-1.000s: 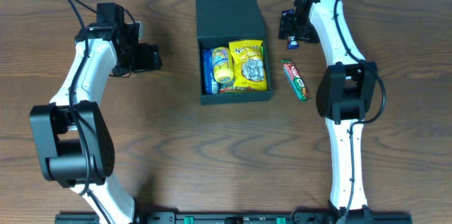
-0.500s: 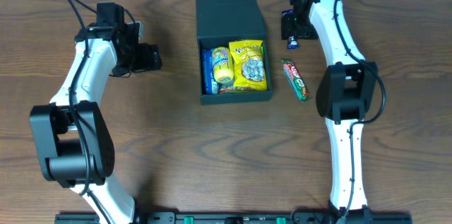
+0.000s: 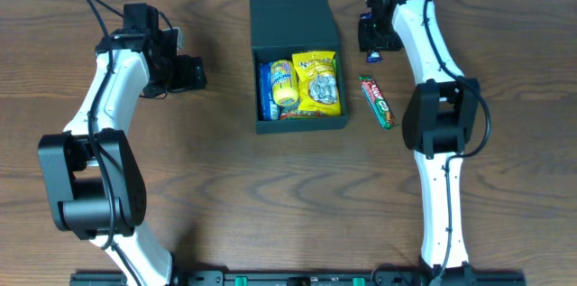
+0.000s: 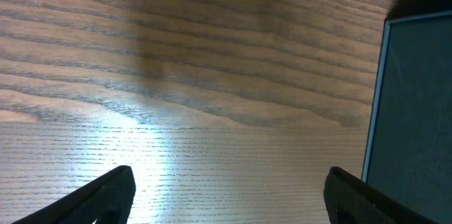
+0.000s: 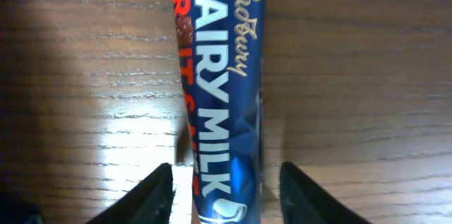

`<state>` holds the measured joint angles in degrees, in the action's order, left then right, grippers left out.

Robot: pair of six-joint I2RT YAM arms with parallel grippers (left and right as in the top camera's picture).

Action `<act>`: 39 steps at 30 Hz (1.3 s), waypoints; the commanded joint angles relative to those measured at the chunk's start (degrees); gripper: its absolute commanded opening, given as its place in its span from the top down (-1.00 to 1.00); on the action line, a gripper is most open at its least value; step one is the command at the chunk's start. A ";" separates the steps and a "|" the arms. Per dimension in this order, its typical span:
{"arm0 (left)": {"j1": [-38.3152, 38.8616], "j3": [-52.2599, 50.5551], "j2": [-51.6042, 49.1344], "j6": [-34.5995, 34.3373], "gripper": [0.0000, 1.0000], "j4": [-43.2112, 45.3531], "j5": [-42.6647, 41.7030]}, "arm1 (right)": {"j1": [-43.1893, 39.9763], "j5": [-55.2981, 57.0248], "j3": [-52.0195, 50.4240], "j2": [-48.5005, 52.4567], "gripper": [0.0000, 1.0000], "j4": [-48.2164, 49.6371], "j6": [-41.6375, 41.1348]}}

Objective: Pack container
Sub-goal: 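Carry the Dairy Milk bar over the box and lower it in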

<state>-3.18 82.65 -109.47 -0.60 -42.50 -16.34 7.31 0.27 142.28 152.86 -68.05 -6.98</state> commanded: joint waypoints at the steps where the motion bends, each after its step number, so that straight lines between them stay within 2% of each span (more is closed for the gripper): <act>1: -0.17 1.20 1.29 -0.72 -0.74 -0.35 -0.22 | 0.39 -0.74 -1.49 1.25 0.11 0.00 0.46; 19: -0.17 1.20 1.29 -0.74 -0.74 -0.39 -0.22 | 0.59 -0.74 -0.50 1.14 0.74 -1.03 -0.70; 25: -0.17 1.20 1.29 -0.72 -0.73 -0.37 -0.22 | 0.63 -1.46 3.91 0.42 0.81 -5.01 -1.33; 33: -0.17 1.20 1.29 -0.70 -0.73 -0.33 -0.22 | 2.56 -0.20 15.80 -3.74 0.95 -17.99 0.09; 39: -0.17 1.20 1.29 -0.72 -0.74 -0.35 -0.22 | 3.63 -2.23 15.28 -13.11 0.97 -20.22 -0.68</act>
<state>-3.18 82.65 -109.47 -1.28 -42.63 -16.34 10.59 -0.73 156.75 147.20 -88.16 -7.40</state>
